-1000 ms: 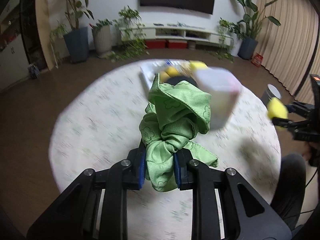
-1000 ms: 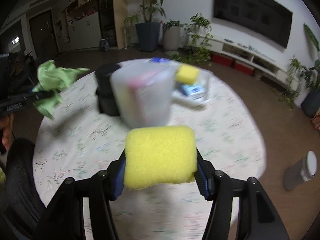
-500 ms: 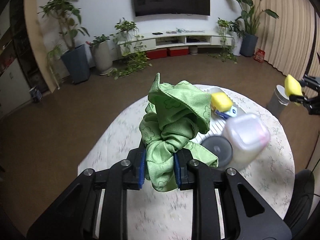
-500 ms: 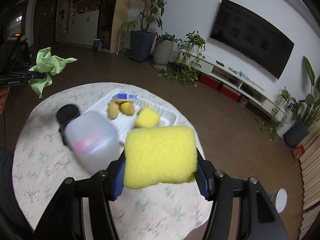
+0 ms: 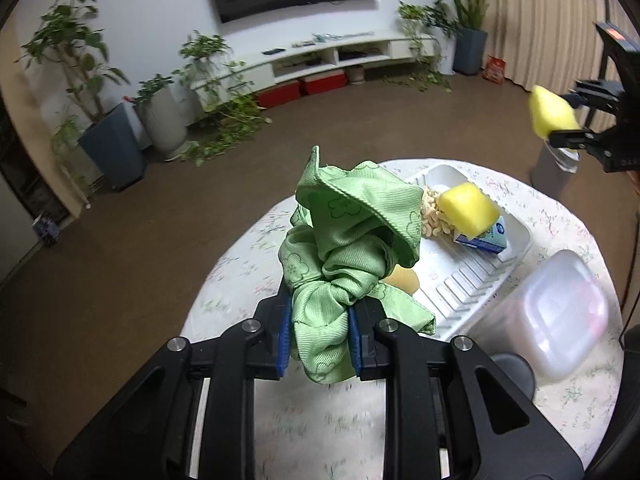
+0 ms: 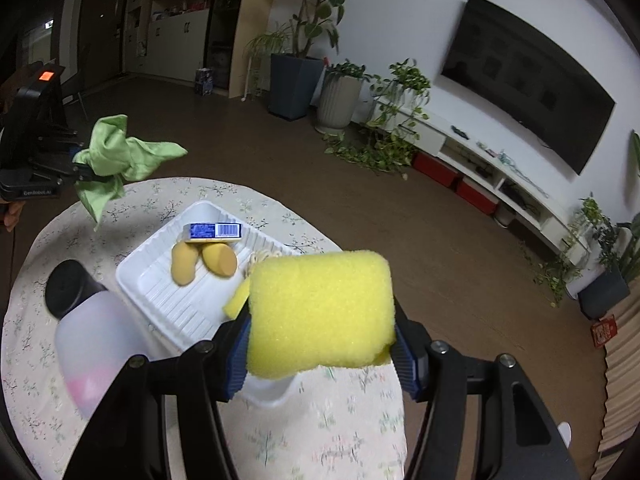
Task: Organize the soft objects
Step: 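Lift and carry the green cloth and yellow sponge over the white tray with both tools, then open the left tool to drop the green cloth while the right tool releases the yellow sponge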
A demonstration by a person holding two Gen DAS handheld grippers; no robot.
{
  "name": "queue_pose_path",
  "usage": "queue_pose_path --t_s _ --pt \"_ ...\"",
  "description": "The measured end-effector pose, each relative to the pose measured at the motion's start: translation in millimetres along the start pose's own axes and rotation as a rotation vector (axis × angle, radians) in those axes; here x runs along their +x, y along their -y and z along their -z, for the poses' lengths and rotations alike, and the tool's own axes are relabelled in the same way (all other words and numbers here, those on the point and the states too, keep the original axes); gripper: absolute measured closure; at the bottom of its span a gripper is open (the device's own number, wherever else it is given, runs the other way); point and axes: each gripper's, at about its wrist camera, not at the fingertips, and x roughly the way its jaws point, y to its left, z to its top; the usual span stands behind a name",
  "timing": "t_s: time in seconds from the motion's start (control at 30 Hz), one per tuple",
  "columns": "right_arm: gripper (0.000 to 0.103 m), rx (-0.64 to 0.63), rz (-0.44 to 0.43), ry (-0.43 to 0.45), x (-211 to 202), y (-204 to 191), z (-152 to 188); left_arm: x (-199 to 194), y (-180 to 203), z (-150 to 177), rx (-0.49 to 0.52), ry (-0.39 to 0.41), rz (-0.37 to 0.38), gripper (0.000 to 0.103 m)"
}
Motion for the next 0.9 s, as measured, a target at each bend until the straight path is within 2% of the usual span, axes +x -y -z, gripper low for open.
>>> queue_pose_path --t_s 0.17,0.37,0.7,0.9 --pt "0.041 -0.091 -0.06 -0.025 47.6 -18.8 -7.9 38.8 10.5 -2.2 0.083 -0.014 0.05 0.082" --pt "0.041 -0.185 -0.122 -0.047 93.6 -47.1 -16.1 70.7 14.0 1.0 0.111 -0.008 0.114 0.082" --pt "0.041 -0.236 -0.19 -0.061 123.2 -66.5 -20.5 89.0 24.1 20.7 0.216 0.007 0.23 0.082" --pt "0.041 -0.254 -0.198 -0.089 138.7 -69.9 -16.5 100.7 37.2 24.0 0.285 -0.013 0.237 0.082"
